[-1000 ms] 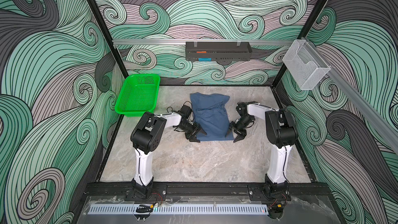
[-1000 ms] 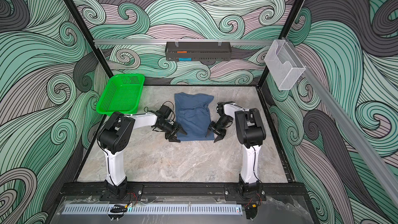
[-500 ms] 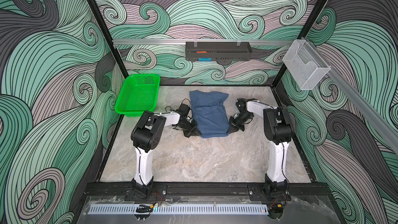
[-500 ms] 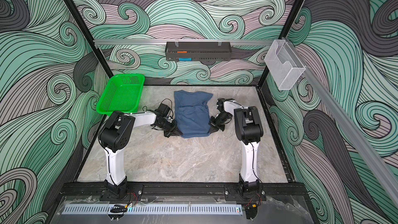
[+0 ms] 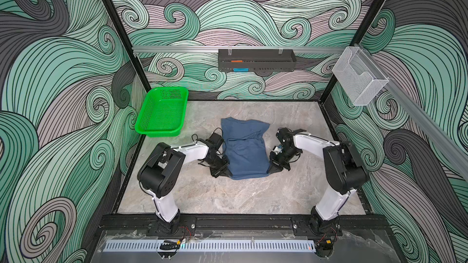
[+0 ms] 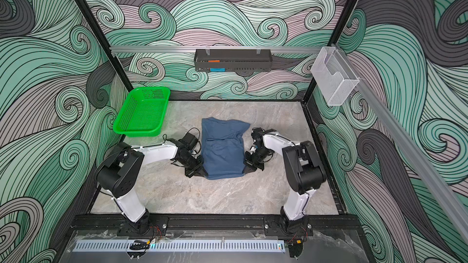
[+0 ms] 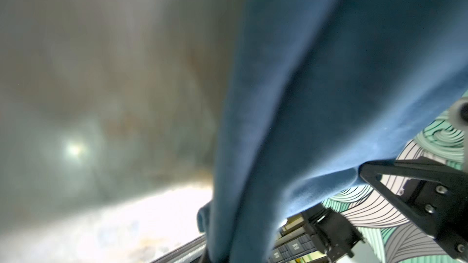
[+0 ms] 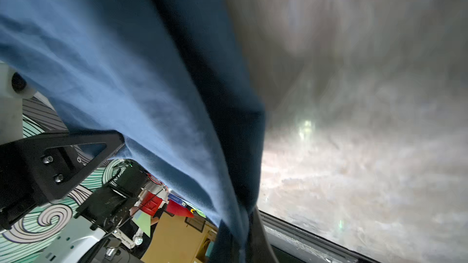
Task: Fold and stack t-shirts
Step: Fold the T-shirt.
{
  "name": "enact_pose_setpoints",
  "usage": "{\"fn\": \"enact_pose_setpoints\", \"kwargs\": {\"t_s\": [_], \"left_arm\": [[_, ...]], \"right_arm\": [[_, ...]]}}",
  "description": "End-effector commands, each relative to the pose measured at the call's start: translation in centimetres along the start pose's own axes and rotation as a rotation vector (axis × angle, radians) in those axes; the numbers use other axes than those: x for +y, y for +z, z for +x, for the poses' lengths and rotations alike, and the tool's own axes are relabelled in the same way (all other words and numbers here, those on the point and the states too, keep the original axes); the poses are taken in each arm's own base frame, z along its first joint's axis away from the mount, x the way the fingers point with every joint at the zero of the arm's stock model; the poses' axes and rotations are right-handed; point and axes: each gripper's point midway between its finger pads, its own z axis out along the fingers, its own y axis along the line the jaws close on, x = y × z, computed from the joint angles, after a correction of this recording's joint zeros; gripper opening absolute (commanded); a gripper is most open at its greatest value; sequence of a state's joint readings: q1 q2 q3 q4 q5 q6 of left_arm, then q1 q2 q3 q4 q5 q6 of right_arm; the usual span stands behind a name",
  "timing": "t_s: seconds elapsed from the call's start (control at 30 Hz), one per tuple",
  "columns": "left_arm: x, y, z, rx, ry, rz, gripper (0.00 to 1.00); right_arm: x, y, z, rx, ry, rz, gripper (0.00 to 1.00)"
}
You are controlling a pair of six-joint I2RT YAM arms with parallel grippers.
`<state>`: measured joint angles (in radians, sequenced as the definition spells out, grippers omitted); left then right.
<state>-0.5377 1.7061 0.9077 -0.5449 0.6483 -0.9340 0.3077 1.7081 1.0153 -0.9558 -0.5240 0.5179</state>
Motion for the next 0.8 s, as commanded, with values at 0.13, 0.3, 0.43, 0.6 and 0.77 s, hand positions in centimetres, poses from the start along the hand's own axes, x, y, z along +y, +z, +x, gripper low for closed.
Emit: {"fn": "enact_pose_setpoints", "kwargs": {"t_s": [0.13, 0.3, 0.43, 0.6, 0.77], "left_arm": [[1.1, -2.8, 5.6, -0.086, -0.023, -0.014, 0.0], [-1.3, -6.3, 6.4, -0.174, 0.014, 0.082, 0.0], [-5.2, -9.7, 5.1, -0.245, 0.076, 0.129, 0.0], [-9.2, -12.2, 1.6, -0.207, 0.09, 0.139, 0.0], [-12.3, -14.1, -3.4, -0.217, 0.093, 0.168, 0.0]], "right_arm": [[-2.5, -1.9, 7.3, -0.044, -0.024, 0.031, 0.0], [-2.1, -4.7, 9.2, -0.114, -0.06, 0.016, 0.0], [0.5, -7.7, 8.1, -0.163, -0.109, -0.001, 0.0], [3.7, -10.6, 4.3, -0.183, -0.125, -0.033, 0.0], [6.0, -12.7, -1.2, -0.214, -0.091, -0.055, 0.0]]}}
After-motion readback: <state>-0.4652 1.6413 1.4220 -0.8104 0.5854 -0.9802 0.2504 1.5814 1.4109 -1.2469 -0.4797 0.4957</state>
